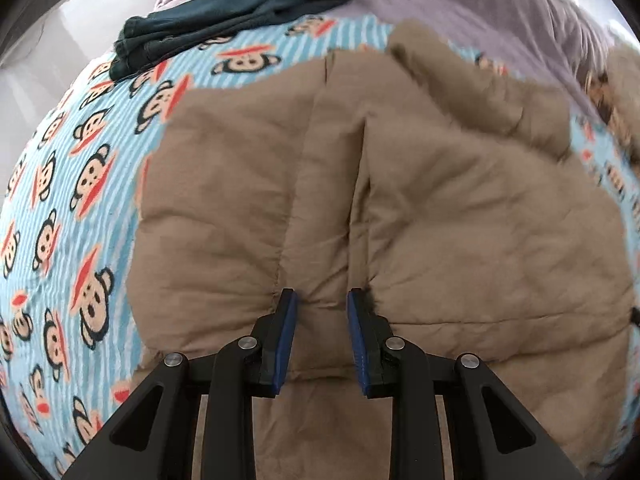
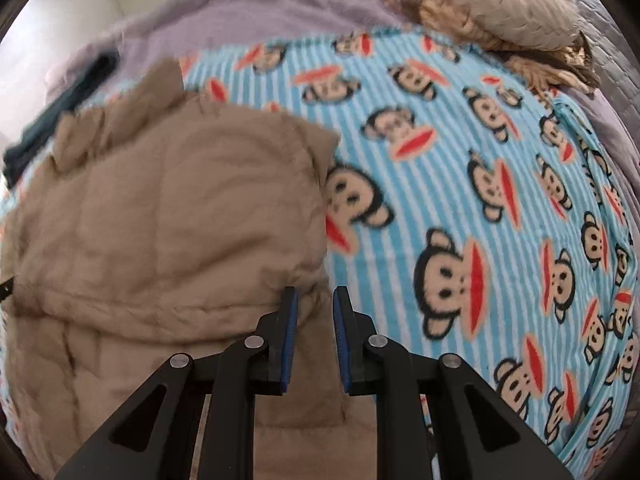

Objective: Fold large clothes

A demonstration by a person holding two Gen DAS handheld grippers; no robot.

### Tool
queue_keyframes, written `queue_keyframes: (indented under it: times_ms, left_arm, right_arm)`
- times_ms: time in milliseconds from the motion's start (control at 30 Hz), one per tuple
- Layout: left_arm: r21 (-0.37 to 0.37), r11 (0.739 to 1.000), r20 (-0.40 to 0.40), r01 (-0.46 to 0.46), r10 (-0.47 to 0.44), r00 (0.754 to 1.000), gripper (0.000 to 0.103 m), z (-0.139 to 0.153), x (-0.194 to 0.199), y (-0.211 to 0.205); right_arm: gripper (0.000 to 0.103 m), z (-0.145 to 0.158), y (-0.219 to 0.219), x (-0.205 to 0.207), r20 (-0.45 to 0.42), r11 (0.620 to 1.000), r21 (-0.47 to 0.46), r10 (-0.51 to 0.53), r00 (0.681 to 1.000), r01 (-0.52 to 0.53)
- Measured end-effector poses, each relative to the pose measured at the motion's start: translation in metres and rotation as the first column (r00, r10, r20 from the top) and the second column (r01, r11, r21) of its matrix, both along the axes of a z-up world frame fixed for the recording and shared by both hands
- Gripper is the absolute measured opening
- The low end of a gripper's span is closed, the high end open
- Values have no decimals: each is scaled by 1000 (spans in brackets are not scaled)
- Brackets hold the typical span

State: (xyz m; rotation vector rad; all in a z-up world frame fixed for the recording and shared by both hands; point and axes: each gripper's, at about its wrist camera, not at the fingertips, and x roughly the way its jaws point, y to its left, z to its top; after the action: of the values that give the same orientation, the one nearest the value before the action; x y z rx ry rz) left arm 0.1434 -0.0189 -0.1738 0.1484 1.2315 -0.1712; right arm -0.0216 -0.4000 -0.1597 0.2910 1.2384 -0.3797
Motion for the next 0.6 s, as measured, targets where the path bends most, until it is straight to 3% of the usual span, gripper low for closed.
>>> queue_keyframes:
  times_ms: [133,200,333,500,600]
  left_arm:
    - [65,998,7,18,-19,1000,28,2,-4,-9]
    - [44,999,-3,13,-13,1000,28,10,-6,-7]
    - [38,999,-9,3,-2,1000,28,33,-21,3]
    - [44,999,-16,9,-8,1000,28,58,-48,9]
    - [43,999,-13,4,-3,1000,28,75,-69,11]
  right_arm:
    - [20,-26,-9,-3,-80,995,68,-61,995,67]
    - [21,-17,-12,-9,-61,993,79,-82,995,87]
    - [35,7,-16,-30,-45,990,101,-95,994,99]
    - [41,25,-10,-63,-48,976,176,-123,991,130]
    - [53,37,2,-80,-43,968,218,-120,992,127]
